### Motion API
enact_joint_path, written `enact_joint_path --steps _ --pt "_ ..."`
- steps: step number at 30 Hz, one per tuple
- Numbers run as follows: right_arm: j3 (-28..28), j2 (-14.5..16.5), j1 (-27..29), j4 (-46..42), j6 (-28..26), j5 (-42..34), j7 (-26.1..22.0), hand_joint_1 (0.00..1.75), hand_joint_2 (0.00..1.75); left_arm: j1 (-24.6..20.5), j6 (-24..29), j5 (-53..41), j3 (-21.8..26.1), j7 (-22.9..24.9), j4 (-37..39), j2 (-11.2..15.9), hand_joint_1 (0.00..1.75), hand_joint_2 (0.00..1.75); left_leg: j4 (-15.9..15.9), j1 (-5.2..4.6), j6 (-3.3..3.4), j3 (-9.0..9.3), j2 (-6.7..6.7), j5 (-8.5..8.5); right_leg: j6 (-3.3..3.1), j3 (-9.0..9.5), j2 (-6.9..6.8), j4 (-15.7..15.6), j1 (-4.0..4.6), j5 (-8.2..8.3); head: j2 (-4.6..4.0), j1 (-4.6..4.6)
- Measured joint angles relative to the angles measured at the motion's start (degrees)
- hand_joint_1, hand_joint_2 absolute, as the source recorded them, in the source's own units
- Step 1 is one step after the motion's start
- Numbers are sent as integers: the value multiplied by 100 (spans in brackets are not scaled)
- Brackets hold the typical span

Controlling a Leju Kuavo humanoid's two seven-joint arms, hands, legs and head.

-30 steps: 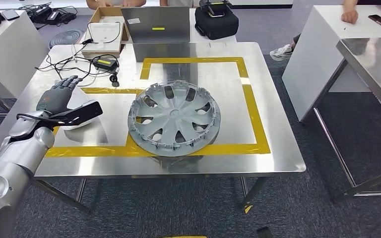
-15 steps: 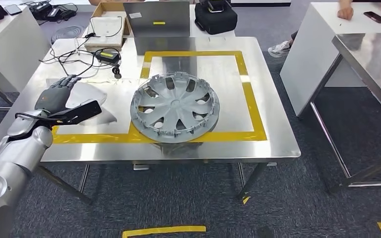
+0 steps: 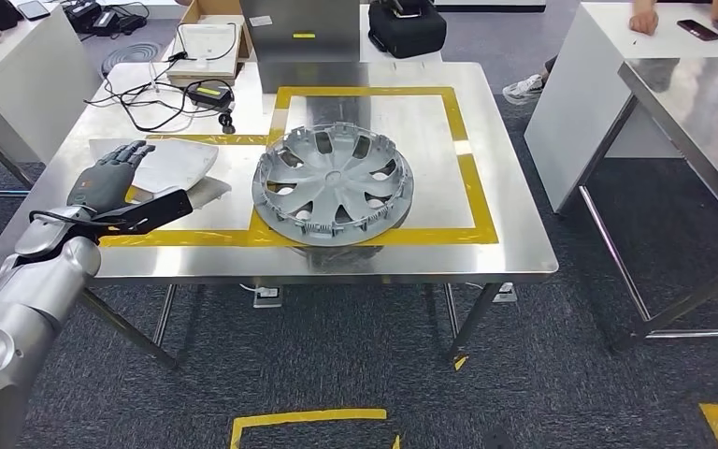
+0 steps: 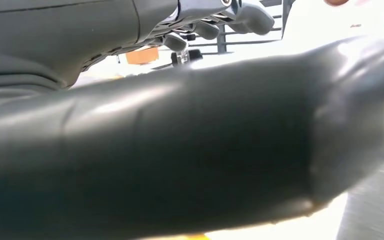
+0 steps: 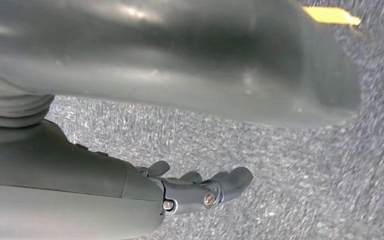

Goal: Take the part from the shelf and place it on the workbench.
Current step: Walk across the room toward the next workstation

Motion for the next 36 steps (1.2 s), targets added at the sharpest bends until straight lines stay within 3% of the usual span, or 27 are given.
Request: enact_joint_path --steps 2,4,6,7,8,9,11,13,16,18,21,22,23,24,26,28,29,32,34,36 --pt "0 4 -3 0 -1 -1 -16 0 0 -2 -6 -4 2 -18 3 4 0 0 44 -2 -65 -59 -7 -44 -58 -40 -17 -62 -35 91 0 2" --pt "0 9 -6 0 -1 1 -47 0 0 -9 -5 -9 4 -32 8 16 0 0 433 18 -135 -212 -10 -408 -113 -118 -33 -103 -70 202 0 -4" --pt "0 9 2 0 -1 4 -71 0 0 2 -4 -18 5 -42 16 25 0 0 1123 49 -197 -410 -5 -861 -135 -230 -32 -102 -76 288 0 -10" --pt "0 9 7 0 -1 5 -76 0 0 18 -8 -22 5 -45 22 25 0 0 1374 62 -218 -451 -4 -960 -130 -289 -33 -98 -78 332 0 -10" --pt "-1 9 10 0 -1 3 -76 0 0 30 -14 -27 5 -48 27 25 0 0 1449 75 -234 -406 -3 -947 -119 -349 -35 -91 -81 375 0 -11" --pt "-1 9 11 0 -1 1 -74 0 0 34 -21 -32 5 -45 30 23 0 0 1318 88 -244 -258 -1 -842 -104 -406 -36 -81 -87 415 0 -10" --pt "-2 9 8 0 -2 -5 -67 0 0 9 -37 -43 5 -23 28 16 0 0 615 108 -255 246 3 -630 -54 -505 -40 -47 -94 480 0 -10" --pt "-2 9 1 0 -5 -10 -58 0 0 -25 -60 -55 5 12 25 -2 0 0 95 87 -196 573 -16 -585 17 -570 -43 -13 -92 543 0 -9" --pt "-2 9 1 0 -12 -14 -21 0 0 -35 -95 -79 5 48 26 -27 0 0 6 60 -34 546 -27 -534 138 -620 -32 -12 -96 652 0 -12" --pt "-2 9 2 0 -14 -19 8 0 0 -47 -103 -91 5 49 25 -52 0 0 -13 70 78 461 -10 -433 199 -726 -19 180 -111 458 0 -9" --pt "-3 11 1 0 -19 -32 18 0 0 -58 -103 -92 5 39 27 -71 0 0 -19 61 163 246 1 -263 244 -1080 -12 1202 -117 -276 0 3" --pt "-5 11 1 0 -23 -35 18 0 0 -52 -103 -93 5 36 29 -75 0 0 -15 51 169 167 -2 -206 244 -1141 -12 1498 -115 -405 0 3" --pt "-8 11 1 0 -27 -38 19 0 0 -45 -103 -95 5 33 30 -80 0 0 -11 43 170 90 -5 -148 234 -1113 -12 1626 -110 -417 0 4" --pt "-11 11 -1 0 -31 -39 19 0 0 -39 -103 -99 6 33 31 -84 0 0 -6 35 166 19 -10 -93 213 -974 -11 1546 -99 -329 0 5" --pt "-16 8 -12 0 -34 -40 18 0 0 -39 -103 -105 7 33 25 -85 0 0 2 23 148 -90 -13 6 126 -429 -7 854 -56 -118 0 7" --pt "-20 -4 -28 0 -36 -39 14 0 0 -56 -105 -107 10 33 11 -84 0 0 0 12 101 -151 -7 91 45 15 -9 184 -3 -88 0 8" --pt "-21 -10 -36 0 -37 -39 14 0 0 -65 -108 -108 12 34 7 -85 0 0 -7 15 68 -164 -3 132 15 97 -10 25 20 -118 0 13" --pt "-25 -13 -44 0 -39 -39 16 0 0 -80 -122 -109 22 33 7 -86 0 0 -41 20 -40 -200 0 189 -65 58 -27 -91 6 14 0 30" --pt "-26 -11 -51 0 -38 -39 16 0 0 -91 -126 -110 31 33 9 -77 0 0 232 23 -101 -317 -3 -126 -127 -11 -46 -159 -37 154 0 26" --pt "-27 -11 -49 0 -38 -40 16 0 0 -96 -131 -110 36 33 17 -68 0 0 918 48 -163 -510 -4 -644 -152 -129 -51 -163 -44 259 0 22"
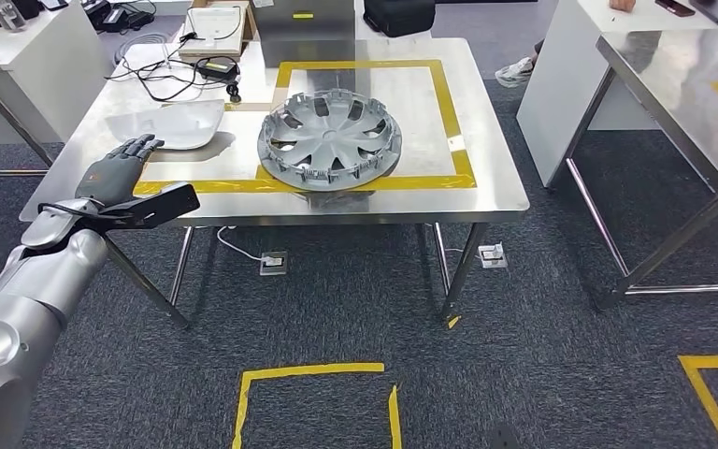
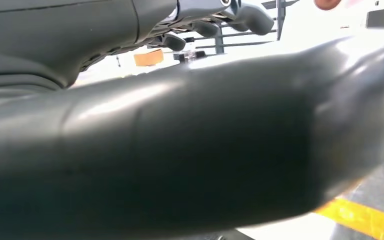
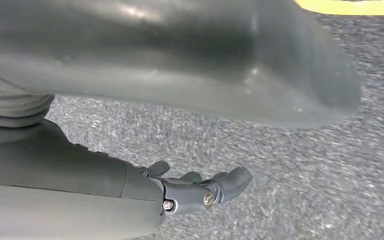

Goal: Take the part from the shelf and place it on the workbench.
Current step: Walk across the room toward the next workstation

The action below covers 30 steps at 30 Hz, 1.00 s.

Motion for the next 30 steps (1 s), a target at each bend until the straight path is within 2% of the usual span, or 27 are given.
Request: enact_joint_path --steps 1,2,3,4,6,7,8,11,12,13,15,16,17,18,19,20,21,22,23,25,27,28,30 --pt "-1 0 3 0 1 0 1 0 0 6 -2 0 0 0 7 2 0 0 338 14 -29 -69 1 -159 6 -68 -3 7 -3 48 0 0" --pt "-1 0 4 0 1 -2 2 0 0 14 -3 0 0 0 15 2 0 0 535 29 -53 -65 2 -198 17 -138 -6 18 -9 94 0 1" --pt "-2 0 4 0 2 -4 4 0 0 20 -3 0 0 0 21 3 0 0 532 44 -70 33 4 -132 34 -207 -9 34 -19 136 0 1" --pt "-2 0 3 0 4 -6 6 0 0 22 -3 0 0 0 22 3 0 0 319 58 -84 237 7 -4 55 -271 -11 55 -30 172 0 2" --pt "-3 -1 1 0 8 -10 8 0 0 10 -3 0 1 -1 13 1 0 0 -420 69 -85 770 9 128 112 -380 -15 113 -43 230 0 3" --pt "-3 -1 1 0 10 -11 6 0 0 3 -3 -1 2 -2 6 -2 0 0 -702 59 -59 956 4 128 147 -418 -16 136 -42 257 0 7" --pt "-3 -2 1 0 13 -13 4 0 0 -2 -2 -1 3 -2 2 -3 0 0 -865 47 -16 1051 -3 94 183 -446 -15 152 -37 286 0 12" --pt "-4 -2 14 0 17 -13 -1 0 0 -5 -1 -3 7 -9 -1 -8 0 0 -914 26 152 1005 -5 139 302 -500 -4 165 -53 337 0 26" --pt "-5 -2 18 0 17 -13 -1 0 0 -6 -1 -3 7 -14 -2 -14 0 0 -921 29 205 971 2 181 340 -544 0 249 -63 245 0 31" --pt "-5 -1 21 0 17 -13 -2 0 0 -8 -1 -3 8 -16 -3 -20 0 0 -929 37 252 930 8 227 372 -625 3 445 -72 64 0 35" --pt "-5 -1 22 0 17 -13 -2 0 0 -7 -1 -2 10 -19 -3 -26 0 0 -926 36 301 827 13 312 416 -870 9 1144 -77 -441 0 44" --pt "-5 -2 21 0 17 -13 -2 0 0 -2 -1 -2 11 -20 -2 -26 0 0 -922 32 307 769 11 352 426 -979 10 1507 -77 -623 0 45" --pt "-5 -2 21 0 17 -13 -2 0 0 5 -1 -2 11 -21 1 -27 0 0 -916 28 306 714 8 391 426 -1018 12 1734 -75 -694 0 48" --pt "-5 -2 21 0 17 -13 -2 0 0 14 -1 -2 13 -23 3 -28 0 0 -910 26 298 664 4 425 417 -952 13 1758 -73 -657 0 53" --pt "-5 -2 20 0 17 -13 -2 0 0 21 0 -2 16 -23 6 -28 0 0 -904 24 288 624 1 453 399 -771 16 1555 -70 -537 0 58" --pt "-5 -2 18 0 17 -13 -3 0 0 25 2 -2 21 -24 7 -28 0 0 -899 24 273 597 0 478 369 -493 20 1165 -63 -390 0 66" --pt "-5 -6 13 0 17 -13 -3 0 0 25 5 -2 28 -26 5 -27 0 0 -896 21 251 574 3 500 332 -212 26 743 -48 -308 0 72" --pt "-5 -9 9 0 17 -13 -5 0 0 23 8 -2 37 -28 3 -26 0 0 -899 21 222 562 7 524 298 -6 32 415 -27 -250 0 76" --pt "-5 -13 8 0 17 -13 -6 0 0 22 11 -2 44 -31 1 -25 0 0 -903 24 188 555 12 549 267 113 37 207 -4 -236 0 86" --pt "-7 -16 11 0 19 -14 -7 0 0 25 14 -2 52 -37 -1 -28 0 0 -931 34 114 546 15 615 212 108 39 137 28 -203 0 107" --pt "-8 -16 7 0 20 -14 -13 0 0 32 14 -2 57 -40 1 -20 0 0 -898 39 52 500 11 578 136 78 21 76 3 -118 0 118" --pt "-8 -15 3 0 20 -13 -20 0 0 30 15 -2 61 -41 2 -7 0 0 -776 39 27 445 9 453 94 56 12 44 -13 -68 0 116" --pt "-8 -15 2 0 22 -13 -33 0 0 30 16 -2 70 -40 10 18 0 0 -209 43 -12 247 7 26 43 -17 2 26 -24 10 0 113"
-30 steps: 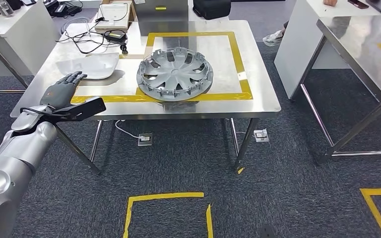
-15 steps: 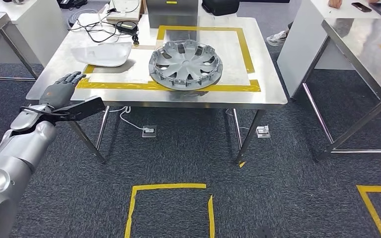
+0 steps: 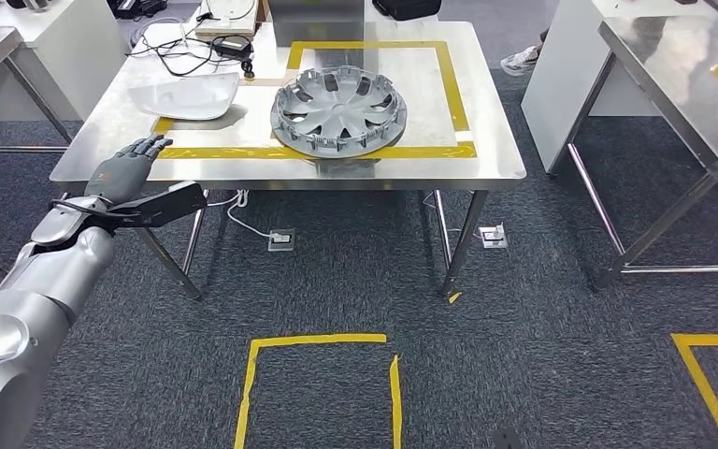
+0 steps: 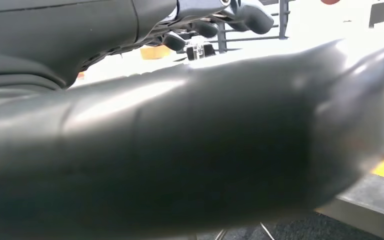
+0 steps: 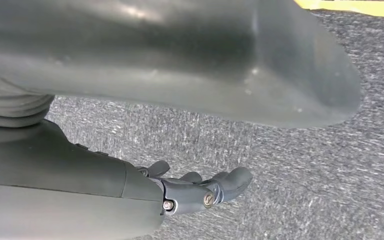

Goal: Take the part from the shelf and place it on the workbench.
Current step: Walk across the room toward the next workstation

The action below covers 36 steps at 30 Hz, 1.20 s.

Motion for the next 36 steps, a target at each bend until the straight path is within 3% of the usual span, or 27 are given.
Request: enact_joint_path --steps 2,3,4,6,8,11,12,14,16,17,18,19,21,23,24,26,28,29,31,32,33,34,36 --pt "0 0 5 0 7 9 -15 0 0 33 2 1 4 -1 13 14 0 0 620 7 -37 -161 0 -302 -11 -98 -5 19 -1 63 0 0" --pt "0 0 6 0 12 18 -24 0 0 54 5 2 5 -5 20 22 0 0 716 14 -53 -137 2 -310 -4 -148 -7 33 -3 93 0 1" --pt "0 0 6 0 17 30 -34 0 0 69 10 2 9 -12 22 31 0 0 598 24 -66 -11 4 -221 9 -196 -8 51 -10 119 0 2" --pt "0 -1 5 0 25 50 -48 0 0 71 26 2 18 -33 16 48 0 0 -63 43 -84 439 12 -5 50 -290 -9 105 -21 159 0 2" --pt "0 -4 2 0 30 58 -49 0 0 58 36 3 26 -57 4 61 0 0 -560 27 -38 731 2 71 115 -375 -9 161 -14 202 0 9" --pt "0 -7 12 0 32 58 -33 0 0 72 36 2 28 -87 3 61 0 0 -637 9 104 693 -10 112 219 -445 -1 184 -7 284 0 32" --pt "0 -6 16 0 32 57 -23 0 0 74 34 0 28 -92 4 55 0 0 -639 13 155 658 -7 152 253 -481 4 225 -15 245 0 34" --pt "0 -5 21 0 32 53 -3 0 0 63 33 -4 28 -94 3 40 0 0 -653 28 253 558 4 250 315 -645 17 593 -30 -97 0 46" --pt "0 -7 21 0 32 49 9 0 0 56 28 -13 28 -93 3 28 0 0 -649 21 293 436 6 345 349 -879 23 1309 -30 -593 0 57" --pt "0 -8 20 0 32 48 12 0 0 57 23 -20 28 -93 5 20 0 0 -646 16 295 375 4 391 353 -946 24 1615 -29 -730 0 57" --pt "0 -9 20 0 32 45 12 0 0 59 19 -28 28 -93 7 13 0 0 -644 11 293 318 3 435 347 -936 26 1761 -26 -752 0 58" --pt "0 -9 19 0 32 42 10 0 0 59 14 -37 28 -93 9 4 0 0 -641 7 287 264 1 479 330 -822 27 1703 -21 -671 0 59" --pt "0 -11 14 0 32 34 4 0 0 50 11 -47 28 -93 4 -10 0 0 -638 3 262 180 0 559 262 -327 33 1042 0 -420 0 63" --pt "0 -19 5 0 32 29 -4 0 0 30 8 -49 28 -94 -5 -23 0 0 -645 -2 209 128 6 637 193 105 39 356 43 -335 0 66" --pt "0 -23 3 0 31 26 -8 0 0 19 2 -50 28 -94 -9 -33 0 0 -656 3 176 115 9 680 169 187 42 194 67 -346 0 81" --pt "0 -23 6 0 29 19 -11 0 0 8 -15 -55 28 -94 -10 -53 0 0 -700 8 102 100 8 769 120 170 42 129 80 -280 0 113" --pt "0 -21 -1 0 28 15 -15 0 0 -2 -22 -60 28 -93 -9 -63 0 0 -631 10 42 42 2 665 42 120 21 65 52 -166 0 126" --pt "0 -20 -4 0 28 15 -20 0 0 -10 -22 -61 28 -92 -6 -63 0 0 -454 10 15 -23 1 476 6 81 10 36 33 -100 0 120" --pt "0 -20 -1 0 28 15 -27 0 0 -22 -29 -62 28 -90 4 -62 0 0 212 19 -35 -207 1 -41 -34 -37 2 28 29 6 0 111" --pt "0 -20 2 0 28 15 -27 0 0 -21 -39 -62 28 -89 13 -63 0 0 561 21 -57 -279 1 -213 -34 -103 1 31 29 58 0 109" --pt "0 -20 5 0 28 15 -27 0 0 -18 -51 -63 28 -87 22 -63 0 0 791 23 -73 -293 2 -269 -30 -172 -1 36 28 109 0 109" --pt "0 -20 6 0 28 15 -26 0 0 -16 -62 -63 28 -87 29 -64 0 0 837 25 -83 -219 3 -209 -20 -242 -3 44 24 160 0 108" --pt "0 -19 5 0 28 10 -26 0 0 -27 -78 -64 28 -89 34 -68 0 0 355 32 -86 216 6 42 19 -376 -7 76 13 254 0 109"
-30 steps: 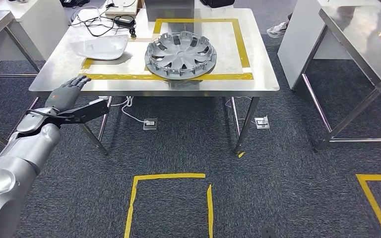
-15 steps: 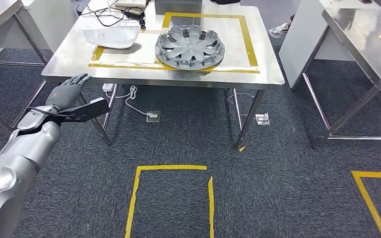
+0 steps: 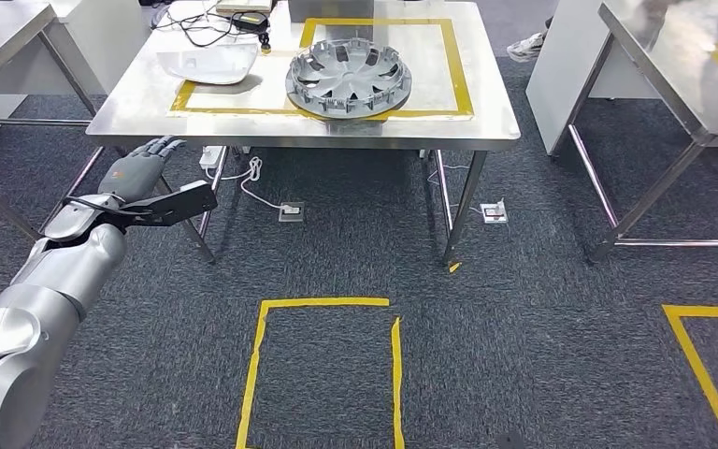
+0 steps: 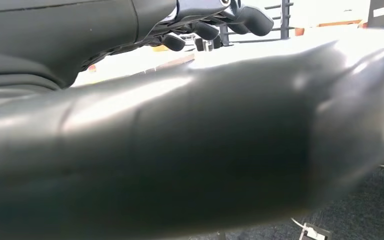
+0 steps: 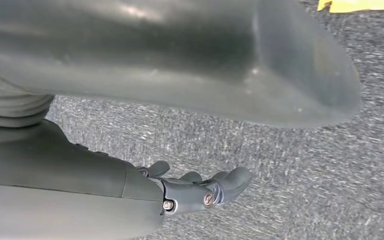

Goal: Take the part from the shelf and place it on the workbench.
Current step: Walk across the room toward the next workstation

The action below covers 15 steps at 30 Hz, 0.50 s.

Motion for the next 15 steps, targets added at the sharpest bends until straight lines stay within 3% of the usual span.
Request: enact_joint_path --steps 2,4,6,7,8,10,11,12,13,14,15 --pt "0 1 0 0 -4 -8 -3 0 0 -23 -6 0 0 -4 -12 -13 0 0 -705 -17 39 508 -6 23 61 -107 -1 46 6 78 0 4" --pt "-1 1 2 0 -11 -13 -7 0 0 -34 -10 0 0 -7 -24 -27 0 0 -1010 -41 125 670 -20 -61 128 -160 0 65 20 158 0 16" --pt "-2 2 14 0 -15 -15 -9 0 0 -28 -15 0 0 -7 -22 -38 0 0 -1029 -41 235 590 -15 6 198 -200 6 70 8 208 0 23" --pt "-2 3 23 0 -15 -16 -9 0 0 -26 -17 0 0 -7 -20 -46 0 0 -1030 -40 285 546 -9 58 236 -244 11 133 -4 127 0 27" --pt "-3 5 32 0 -15 -18 -8 0 0 -26 -19 0 0 -7 -18 -54 0 0 -1036 -31 329 491 -1 115 272 -314 15 295 -14 -51 0 28" --pt "-4 9 39 0 -15 -30 -3 0 0 -27 -31 0 0 -11 -16 -66 0 0 -1037 -29 377 358 2 220 326 -536 20 967 -26 -587 0 36" --pt "-6 10 38 0 -15 -37 0 0 0 -24 -44 0 0 -28 -16 -68 0 0 -1035 -31 388 285 1 270 341 -643 21 1358 -29 -785 0 36" --pt "-7 10 38 0 -15 -44 7 0 0 -19 -58 0 0 -53 -15 -71 0 0 -1033 -33 388 216 0 317 346 -699 24 1653 -29 -865 0 37" --pt "-9 10 38 0 -15 -50 13 0 0 -13 -70 0 0 -85 -15 -73 0 0 -1032 -34 382 157 -1 364 343 -664 26 1760 -29 -825 0 37" --pt "-10 10 39 0 -15 -54 19 0 0 -8 -78 0 0 -117 -16 -74 0 0 -1031 -34 372 109 -2 405 330 -515 28 1641 -28 -705 0 37" --pt "-11 10 38 0 -15 -58 25 0 0 -7 -76 3 0 -144 -19 -74 0 0 -1030 -34 357 74 -2 443 305 -242 31 1292 -25 -567 0 38"
